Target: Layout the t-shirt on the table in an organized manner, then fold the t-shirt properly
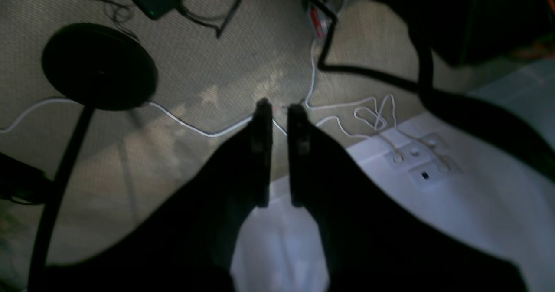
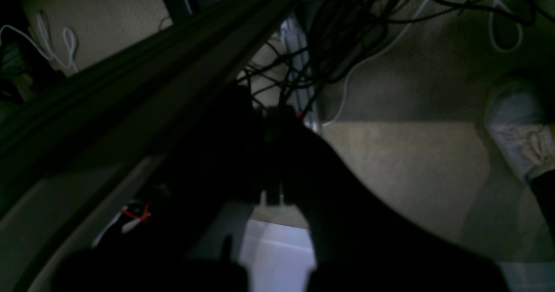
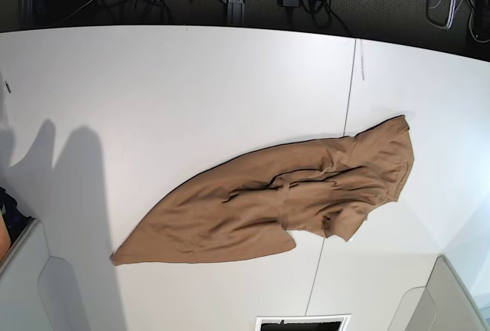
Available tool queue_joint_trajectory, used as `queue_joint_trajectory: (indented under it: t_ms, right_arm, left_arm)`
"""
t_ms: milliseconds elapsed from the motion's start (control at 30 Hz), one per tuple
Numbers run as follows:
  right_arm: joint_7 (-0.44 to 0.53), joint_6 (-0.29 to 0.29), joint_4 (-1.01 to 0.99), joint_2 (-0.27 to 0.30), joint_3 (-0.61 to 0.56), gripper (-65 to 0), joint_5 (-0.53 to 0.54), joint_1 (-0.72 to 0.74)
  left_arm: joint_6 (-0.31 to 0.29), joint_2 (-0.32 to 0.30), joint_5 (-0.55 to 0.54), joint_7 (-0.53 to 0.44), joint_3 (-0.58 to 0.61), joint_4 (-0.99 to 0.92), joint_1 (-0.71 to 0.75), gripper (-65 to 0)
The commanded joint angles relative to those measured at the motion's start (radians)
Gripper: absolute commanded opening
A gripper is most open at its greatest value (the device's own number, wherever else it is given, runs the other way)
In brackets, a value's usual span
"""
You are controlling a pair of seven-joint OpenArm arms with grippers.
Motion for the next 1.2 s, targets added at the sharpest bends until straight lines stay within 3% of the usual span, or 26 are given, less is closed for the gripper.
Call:
queue_joint_trajectory:
  t_ms: [0, 133, 333, 500, 767, 1033, 1167]
  right_arm:
    - [0.001, 0.018, 0.006, 0.005, -0.002, -65.0, 0.001, -0.003]
    - [0.001, 0.084, 0.012, 0.020, -0.002, -65.0, 0.001, -0.025]
    - [0.001, 0.135, 0.076, 0.066, -0.003, -65.0, 0.005, -0.101]
    - [0.001, 0.140, 0.171, 0.105, -0.045, -65.0, 0.058, -0.196]
    - [0.000, 0.143, 0.444, 0.140, -0.167, -65.0, 0.100, -0.404]
    - [0.000, 0.186, 0.853, 0.187, -0.174, -65.0, 0.222, -0.641]
    - [0.000, 0.187, 1.075, 0.239, -0.174, -65.0, 0.264, -0.731]
  left_arm:
    - [-0.010, 0.002, 0.002, 0.007, 0.000, 0.004, 0.006, -58.1]
    - [-0.010, 0.002, 0.002, 0.008, 0.000, 0.017, 0.024, -58.1]
    - [-0.010, -0.037, 0.045, 0.008, 0.000, 0.130, 0.085, -58.1]
    - [-0.010, -0.088, 0.110, 0.008, 0.000, 0.313, 0.170, -58.1]
    - [-0.010, -0.157, 0.109, 0.046, -0.018, 0.600, 0.313, -58.1]
    - [-0.013, -0.186, 0.110, 0.058, -0.263, 0.964, 0.512, -58.0]
    - [-0.075, -0.186, 0.109, 0.060, -0.403, 1.194, 0.622, -55.5]
